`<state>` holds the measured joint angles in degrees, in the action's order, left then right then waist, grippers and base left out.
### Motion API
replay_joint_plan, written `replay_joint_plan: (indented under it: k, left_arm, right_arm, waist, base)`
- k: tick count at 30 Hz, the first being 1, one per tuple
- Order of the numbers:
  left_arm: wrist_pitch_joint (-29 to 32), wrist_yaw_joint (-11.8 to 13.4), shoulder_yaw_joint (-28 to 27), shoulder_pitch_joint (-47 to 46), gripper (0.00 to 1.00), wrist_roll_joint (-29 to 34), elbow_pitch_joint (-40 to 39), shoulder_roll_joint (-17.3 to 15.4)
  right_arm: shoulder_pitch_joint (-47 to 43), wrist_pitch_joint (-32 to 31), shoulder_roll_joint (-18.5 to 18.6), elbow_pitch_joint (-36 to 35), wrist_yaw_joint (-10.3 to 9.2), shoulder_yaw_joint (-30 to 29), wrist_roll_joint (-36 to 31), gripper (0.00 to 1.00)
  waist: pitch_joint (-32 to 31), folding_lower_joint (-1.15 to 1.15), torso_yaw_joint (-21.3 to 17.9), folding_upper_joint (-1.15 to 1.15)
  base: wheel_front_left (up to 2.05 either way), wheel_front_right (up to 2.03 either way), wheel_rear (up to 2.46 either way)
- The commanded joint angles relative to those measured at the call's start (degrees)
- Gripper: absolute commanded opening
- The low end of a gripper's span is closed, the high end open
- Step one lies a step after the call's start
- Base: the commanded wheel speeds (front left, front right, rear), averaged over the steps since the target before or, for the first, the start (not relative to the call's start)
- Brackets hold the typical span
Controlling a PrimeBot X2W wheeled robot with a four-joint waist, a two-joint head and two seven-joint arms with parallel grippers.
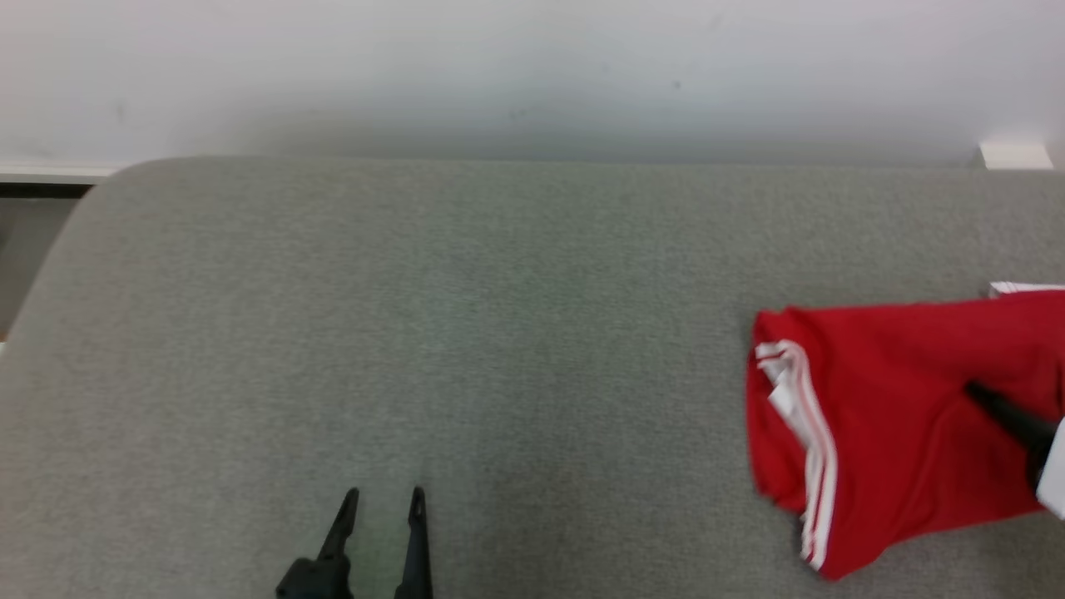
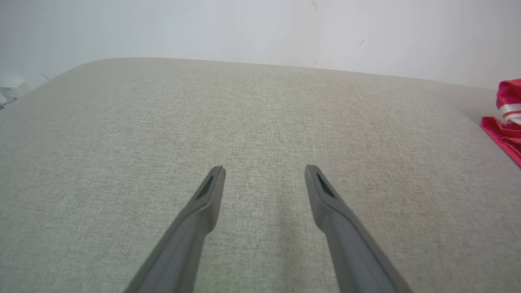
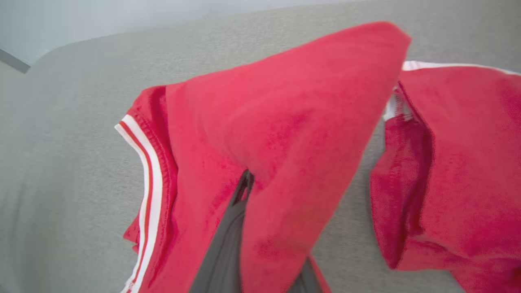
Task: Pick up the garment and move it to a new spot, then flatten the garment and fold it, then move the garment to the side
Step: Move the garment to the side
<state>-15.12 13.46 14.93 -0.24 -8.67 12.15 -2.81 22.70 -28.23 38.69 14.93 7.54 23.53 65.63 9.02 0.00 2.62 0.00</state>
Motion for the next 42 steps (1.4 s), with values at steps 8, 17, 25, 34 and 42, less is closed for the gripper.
replay_joint_plan:
  k: [8,17,25,34,42]
  left_arm:
    - [0.0,-0.5,1.2,-4.6,1.0,2.1,0.0,-0.2]
    - [0.0,0.2,0.7,-4.3,1.0,2.9,0.3,-0.2]
    - [0.0,-0.1,-0.2,-4.3,1.0,3.3,0.8,-0.2]
    - [0.0,-0.5,-0.4,-4.0,1.0,3.7,1.2,-0.2]
    - [0.0,-0.4,-1.0,-2.7,1.0,2.2,0.0,-0.2]
  right_arm:
    - [11.4,2.9,4.7,7.1,-0.13,0.4,-6.9,0.0]
    - [17.9,2.8,8.3,10.4,-0.13,0.3,-4.3,0.0]
    - [15.7,3.8,9.1,15.6,-0.14,-1.6,-5.2,1.0]
    - [14.8,18.8,5.9,25.5,-0.14,-5.0,-16.7,1.0]
    - [9.6,31.0,4.6,25.6,-0.14,-8.5,-25.5,1.0]
  waist:
    - [5.3,0.0,-3.7,0.0]
    - [6.9,0.0,-3.7,0.0]
    - [6.2,0.0,-5.1,0.0]
    - [5.5,0.0,-6.0,0.0]
    - [2.5,0.0,-5.7,0.0]
  base:
    - [0.0,0.0,0.0]
    - [0.0,0.0,0.0]
    - [0.0,0.0,0.0]
    - [0.0,0.0,0.0]
    - [0.0,0.0,0.0]
